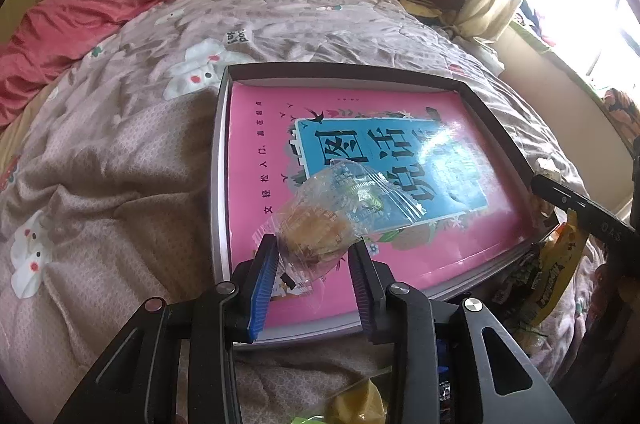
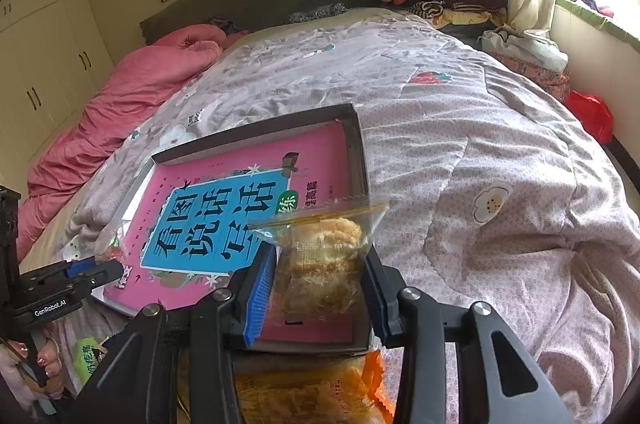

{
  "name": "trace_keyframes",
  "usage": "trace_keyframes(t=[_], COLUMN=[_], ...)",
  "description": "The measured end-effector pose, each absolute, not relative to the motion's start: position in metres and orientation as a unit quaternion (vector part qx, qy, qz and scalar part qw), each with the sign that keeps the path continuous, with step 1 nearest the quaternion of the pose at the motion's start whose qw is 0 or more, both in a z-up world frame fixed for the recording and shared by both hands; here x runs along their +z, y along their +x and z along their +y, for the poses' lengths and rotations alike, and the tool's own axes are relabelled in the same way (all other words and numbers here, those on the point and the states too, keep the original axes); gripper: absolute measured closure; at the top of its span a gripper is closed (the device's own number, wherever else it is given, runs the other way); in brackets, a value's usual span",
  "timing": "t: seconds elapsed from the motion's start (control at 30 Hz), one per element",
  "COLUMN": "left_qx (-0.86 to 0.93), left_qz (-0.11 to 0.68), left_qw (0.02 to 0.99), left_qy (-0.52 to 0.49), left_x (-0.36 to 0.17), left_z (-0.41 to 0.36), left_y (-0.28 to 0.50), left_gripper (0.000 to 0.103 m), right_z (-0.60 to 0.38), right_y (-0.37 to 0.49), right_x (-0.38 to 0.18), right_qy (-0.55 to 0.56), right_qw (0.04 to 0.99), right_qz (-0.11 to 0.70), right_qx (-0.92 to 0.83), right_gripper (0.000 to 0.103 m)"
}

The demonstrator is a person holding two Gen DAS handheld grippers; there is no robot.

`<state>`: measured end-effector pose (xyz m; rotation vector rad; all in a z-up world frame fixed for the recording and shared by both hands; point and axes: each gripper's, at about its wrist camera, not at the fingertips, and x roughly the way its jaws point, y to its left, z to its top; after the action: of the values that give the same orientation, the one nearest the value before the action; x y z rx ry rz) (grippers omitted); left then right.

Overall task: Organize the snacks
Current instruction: 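Carry both clear bags onto the pink tray with left and right grippers, then open both grippers to release the bags on the tray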

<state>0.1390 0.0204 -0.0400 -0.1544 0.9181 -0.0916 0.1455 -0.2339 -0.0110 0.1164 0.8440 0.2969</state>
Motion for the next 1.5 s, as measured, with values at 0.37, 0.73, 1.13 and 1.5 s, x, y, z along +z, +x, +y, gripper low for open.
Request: trace_keyframes(t=[0.37, 0.73, 1.13, 1.5], left_qx=[-0.036, -0.038, -0.045, -0.057], left_qz=[0.448, 0.441, 0.422, 0.395], left_qw=[0.89, 0.893, 0.901, 0.913], left_qy=[-0.078, -0.082, -0.093, -0.085], left_x=[-0.042, -0.039, -0.025, -0.008], left_z=[0.023, 0.024, 0.028, 0.026], left_y=[0.139, 0.137, 0.128, 0.114], left_gripper=[0.064, 0.055, 0.041, 0.029], right_z=[-0.238, -0.242, -0.246, -0.247], right_y=[0.144, 0.139, 0.131, 0.121], right_x=[-0.011, 0.002, 0.01, 0.017], right_qy=[0.072, 0.08, 0.094, 0.097], right_qw=[0.9, 0.91, 0.914, 0.918], right_qz=[0.405, 0.378, 0.359, 0.341], right_qx=[0.146, 0.153, 0.165, 0.178], right_gripper=[0.06, 0.06, 0.051, 0.046])
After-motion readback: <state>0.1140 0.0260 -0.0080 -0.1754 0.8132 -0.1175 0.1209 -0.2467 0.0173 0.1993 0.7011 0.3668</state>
